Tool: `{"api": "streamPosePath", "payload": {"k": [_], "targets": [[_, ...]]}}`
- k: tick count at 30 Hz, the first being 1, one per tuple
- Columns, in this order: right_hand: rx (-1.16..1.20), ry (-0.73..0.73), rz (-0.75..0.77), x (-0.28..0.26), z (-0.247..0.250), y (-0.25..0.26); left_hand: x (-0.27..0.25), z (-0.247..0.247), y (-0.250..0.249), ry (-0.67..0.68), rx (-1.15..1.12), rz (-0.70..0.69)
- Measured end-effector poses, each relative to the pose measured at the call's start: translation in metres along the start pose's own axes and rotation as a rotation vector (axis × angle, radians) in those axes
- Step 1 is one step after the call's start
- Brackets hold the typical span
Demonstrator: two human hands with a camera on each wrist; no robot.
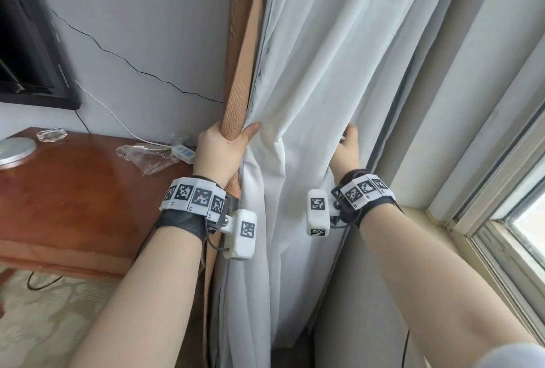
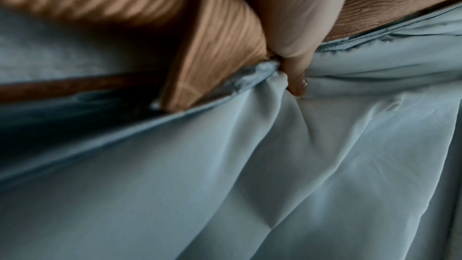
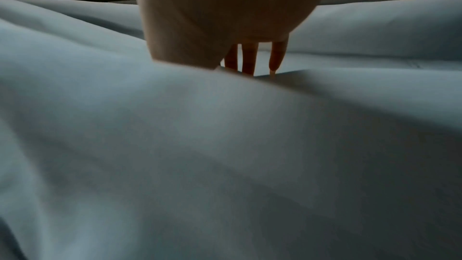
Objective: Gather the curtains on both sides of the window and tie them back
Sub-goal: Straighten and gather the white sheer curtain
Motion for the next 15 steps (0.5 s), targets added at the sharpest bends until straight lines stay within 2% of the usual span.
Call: {"api": "streamPosePath", "payload": {"k": [3,6,11,15], "targets": [[0.032,0.090,-0.012,0.008,-0.013,0.001,-0.003,-0.004,-0.001,-0.012,-0.004,0.001],[0.109,0.075,-0.093,0.014,-0.019,0.000,-0.006,-0.009,-0.001,-0.010,-0.016,0.000],[0.127,0.043,0.072,0.008,-0.012,0.023,-0.008,-0.010,-0.002,-0.036,-0.015,0.007],[0.039,-0.034,0.132,0.005,0.009,0.013,-0.007,-0.012,-0.002,-0.050,-0.005,0.022]]}}
Point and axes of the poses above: each hand's wrist, its own x-axis towards the middle knuckle, its own z-axis out of the back of the hand, y = z × x, the point moved 7 cm from there along x, towards the middle knuckle, and after that the axes turned 6 degrees about z, right-handed, at the moved point
